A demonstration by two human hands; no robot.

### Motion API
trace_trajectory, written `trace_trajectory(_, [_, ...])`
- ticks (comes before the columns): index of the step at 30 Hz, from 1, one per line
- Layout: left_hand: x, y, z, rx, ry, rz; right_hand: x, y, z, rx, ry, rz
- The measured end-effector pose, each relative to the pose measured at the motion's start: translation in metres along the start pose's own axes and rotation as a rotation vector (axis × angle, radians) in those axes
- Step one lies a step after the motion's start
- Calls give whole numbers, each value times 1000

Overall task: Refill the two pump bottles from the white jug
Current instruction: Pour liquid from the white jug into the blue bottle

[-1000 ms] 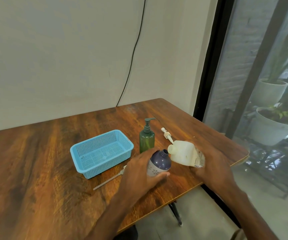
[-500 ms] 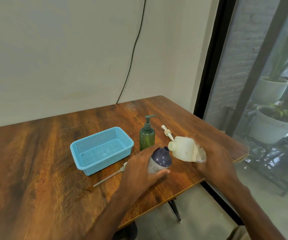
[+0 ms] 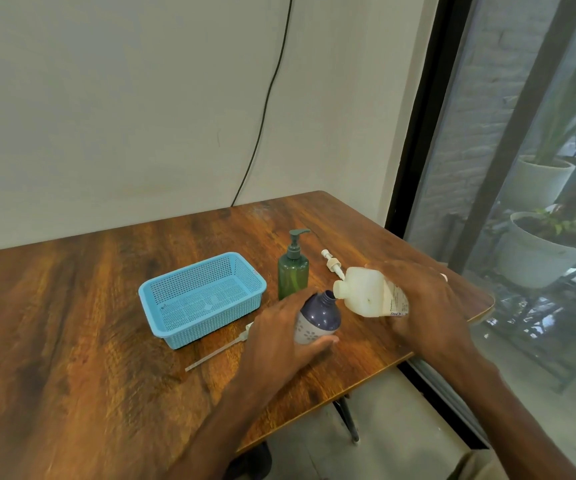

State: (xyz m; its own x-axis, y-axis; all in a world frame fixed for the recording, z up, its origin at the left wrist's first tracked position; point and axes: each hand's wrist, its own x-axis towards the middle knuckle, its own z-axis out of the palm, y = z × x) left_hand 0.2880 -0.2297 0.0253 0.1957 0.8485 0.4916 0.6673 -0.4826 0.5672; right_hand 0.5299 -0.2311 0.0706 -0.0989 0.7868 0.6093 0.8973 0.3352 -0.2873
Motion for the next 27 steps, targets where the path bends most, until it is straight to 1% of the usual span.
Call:
trace_trajectory(6, [0, 1, 0, 2, 4, -3, 4, -1, -2, -21, 44, -74])
trace_trajectory(12, [0, 2, -1, 10, 8, -4, 10, 0, -3, -38, -8, -60])
trace_trajectory(19, [1, 2, 1, -6, 21, -13, 13, -8, -8, -113, 31, -108])
trace_trajectory(27, [0, 4, 0, -8, 12, -31, 17, -4, -8, -89, -24, -123])
